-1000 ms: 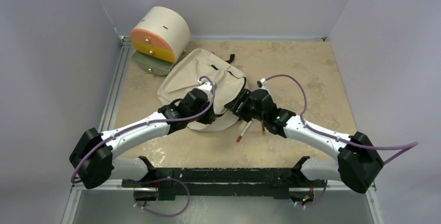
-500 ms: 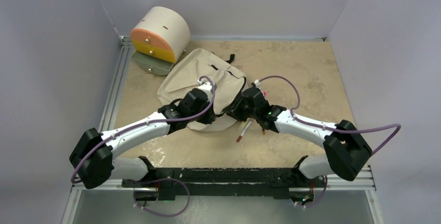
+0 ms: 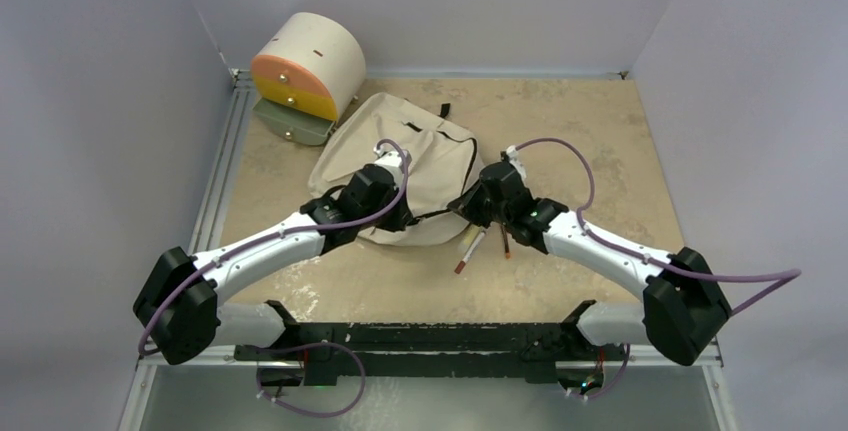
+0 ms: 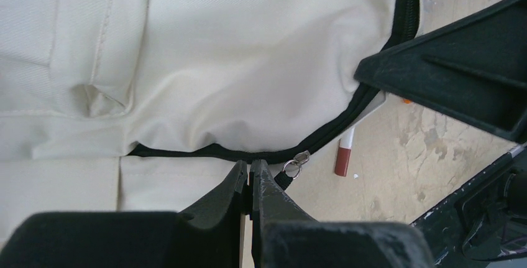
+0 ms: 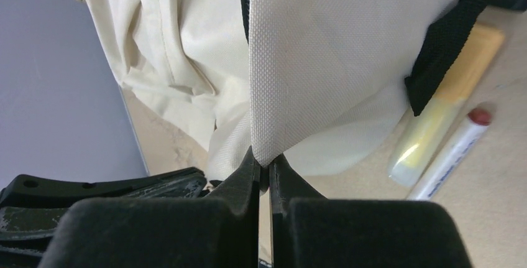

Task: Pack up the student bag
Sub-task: Zip the student bag at the center of the board.

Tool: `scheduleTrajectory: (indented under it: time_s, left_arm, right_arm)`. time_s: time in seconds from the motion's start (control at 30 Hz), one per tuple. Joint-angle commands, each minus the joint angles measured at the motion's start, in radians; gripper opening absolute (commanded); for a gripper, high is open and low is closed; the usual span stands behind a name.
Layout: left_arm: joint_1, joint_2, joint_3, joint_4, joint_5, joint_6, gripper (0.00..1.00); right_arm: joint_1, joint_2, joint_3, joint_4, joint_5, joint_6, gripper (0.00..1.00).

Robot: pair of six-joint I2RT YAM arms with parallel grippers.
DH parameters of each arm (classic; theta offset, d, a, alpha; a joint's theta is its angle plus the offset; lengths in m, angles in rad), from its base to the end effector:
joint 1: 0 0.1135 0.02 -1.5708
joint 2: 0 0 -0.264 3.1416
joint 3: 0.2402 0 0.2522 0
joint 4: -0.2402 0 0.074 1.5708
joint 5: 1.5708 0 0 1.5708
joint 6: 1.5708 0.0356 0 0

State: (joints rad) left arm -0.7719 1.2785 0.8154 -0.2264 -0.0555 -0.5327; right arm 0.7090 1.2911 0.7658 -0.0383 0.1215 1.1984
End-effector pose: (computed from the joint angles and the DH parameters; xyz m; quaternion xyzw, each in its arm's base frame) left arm 0.1980 -0.1900 0.2409 0.0961 0.8991 -0.2389 0.3541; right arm 0.2165 0.1800 0.2379 0.2402 0.8411 0.3621 0.3221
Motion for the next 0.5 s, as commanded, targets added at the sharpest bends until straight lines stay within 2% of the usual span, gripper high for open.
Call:
scheduleTrajectory:
  time_s: [0.0, 0.47]
  left_arm:
    - [0.019, -0.022, 0.039, -0.009, -0.012, 0.034, 0.00]
    - [0.054, -0.026, -0.020, -0.046, -0.043, 0.026, 0.00]
  right_arm:
    - [-0.071, -0.058, 0.048, -0.064, 0.122, -0.110, 0.00]
    - [-0.129, -0.078, 0.115, -0.126, 0.196, -0.252, 0.00]
